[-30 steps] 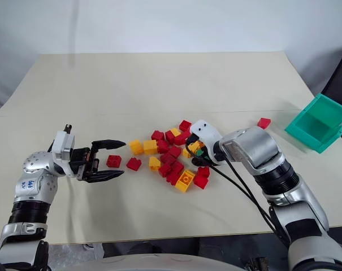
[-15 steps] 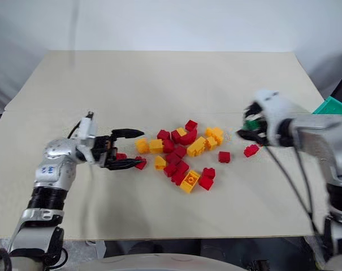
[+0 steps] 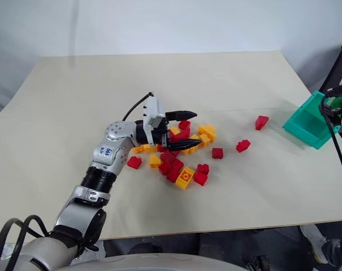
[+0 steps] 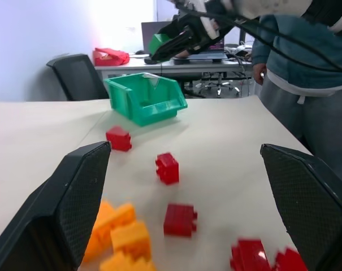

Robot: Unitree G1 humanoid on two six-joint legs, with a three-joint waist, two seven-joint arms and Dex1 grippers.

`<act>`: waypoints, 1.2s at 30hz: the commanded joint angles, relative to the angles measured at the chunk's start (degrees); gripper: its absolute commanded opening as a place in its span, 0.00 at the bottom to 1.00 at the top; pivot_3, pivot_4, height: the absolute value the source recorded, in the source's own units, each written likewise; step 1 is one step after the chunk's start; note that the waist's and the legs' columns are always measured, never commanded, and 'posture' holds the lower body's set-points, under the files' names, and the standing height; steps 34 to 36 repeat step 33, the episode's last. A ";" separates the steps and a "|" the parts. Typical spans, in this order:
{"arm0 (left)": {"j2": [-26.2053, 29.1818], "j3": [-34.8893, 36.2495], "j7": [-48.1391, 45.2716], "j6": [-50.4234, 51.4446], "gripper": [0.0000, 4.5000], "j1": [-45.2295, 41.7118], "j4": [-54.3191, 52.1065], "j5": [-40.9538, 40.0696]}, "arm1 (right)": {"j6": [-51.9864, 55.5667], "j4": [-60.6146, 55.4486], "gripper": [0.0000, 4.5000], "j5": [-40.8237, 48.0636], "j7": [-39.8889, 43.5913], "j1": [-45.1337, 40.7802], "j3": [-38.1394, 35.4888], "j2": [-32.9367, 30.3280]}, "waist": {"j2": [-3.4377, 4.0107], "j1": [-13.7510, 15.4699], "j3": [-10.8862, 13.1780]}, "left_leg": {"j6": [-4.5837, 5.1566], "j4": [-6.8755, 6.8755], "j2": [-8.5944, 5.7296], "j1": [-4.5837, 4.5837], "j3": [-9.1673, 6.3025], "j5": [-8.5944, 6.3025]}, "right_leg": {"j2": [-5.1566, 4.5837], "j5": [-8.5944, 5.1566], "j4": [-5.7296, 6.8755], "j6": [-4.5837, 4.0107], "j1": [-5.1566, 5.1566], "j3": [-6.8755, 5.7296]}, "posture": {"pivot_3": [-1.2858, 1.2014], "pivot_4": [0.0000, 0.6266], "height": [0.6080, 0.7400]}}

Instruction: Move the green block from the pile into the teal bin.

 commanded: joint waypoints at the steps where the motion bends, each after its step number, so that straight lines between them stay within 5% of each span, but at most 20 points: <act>1: -0.46 0.44 1.37 -1.56 1.00 -1.72 0.71 0.88 | -9.08 13.42 0.71 -3.29 -2.92 -7.62 0.64 1.58 | 0.01 -0.18 0.01 | 0.01 0.00 0.00 0.00 0.03 0.00 | 0.00 0.02 0.00 -0.01 -0.01 0.04 | 0.52 0.24 1.00; 6: 0.00 0.83 3.58 0.41 1.00 -1.05 -0.58 1.07 | -17.89 24.33 0.99 -5.84 -2.92 -12.98 2.10 2.80 | 0.10 0.00 0.03 | 0.05 -0.01 -0.01 -0.03 0.11 0.04 | -0.01 0.10 -0.07 0.02 -0.03 0.12 | 0.52 0.24 1.00; 12: 3.04 2.85 2.85 3.75 1.00 2.66 -5.53 -1.59 | -19.08 19.26 0.99 -3.95 1.78 -11.46 0.92 2.96 | 0.13 0.17 0.03 | 0.06 0.00 -0.03 -0.18 0.11 0.04 | -0.04 0.12 -0.18 0.05 -0.08 0.11 | 0.52 0.24 1.00; 17: 11.09 7.04 1.90 9.96 1.00 10.03 -14.70 -4.88 | -7.64 -11.99 0.99 7.90 18.67 6.56 -2.05 2.42 | 0.15 0.10 0.02 | -0.05 -0.05 0.15 -0.17 0.05 0.04 | 0.09 0.11 -0.20 0.04 -0.12 0.02 | 0.52 0.24 1.00; 22: 21.48 12.97 -3.61 11.24 1.00 18.21 -18.65 -8.83 | 2.88 -40.41 0.99 29.24 37.90 29.33 -10.23 1.13 | 0.21 0.53 0.05 | -0.12 0.02 0.16 -0.13 -0.02 0.01 | 0.08 0.11 -0.08 0.03 -0.09 -0.01 | 0.52 0.24 1.00; 28: 33.29 22.13 -9.62 9.00 1.00 27.18 -11.54 -10.48 | -2.59 -39.42 0.99 25.98 39.95 33.22 -6.46 3.73 | 0.13 0.08 0.07 | 0.32 0.61 0.15 0.11 -0.11 -0.38 | -0.13 0.27 -0.04 -0.10 0.26 0.08 | 0.52 0.24 1.00; 36: 34.69 24.59 -8.15 7.21 1.00 29.42 -8.92 -9.81 | -4.26 -36.62 0.99 24.31 38.93 32.39 -4.97 5.44 | 0.14 0.43 0.07 | 0.26 0.49 0.14 0.39 -0.07 -0.39 | -0.13 0.24 0.13 -0.16 0.29 0.27 | 0.52 0.24 1.00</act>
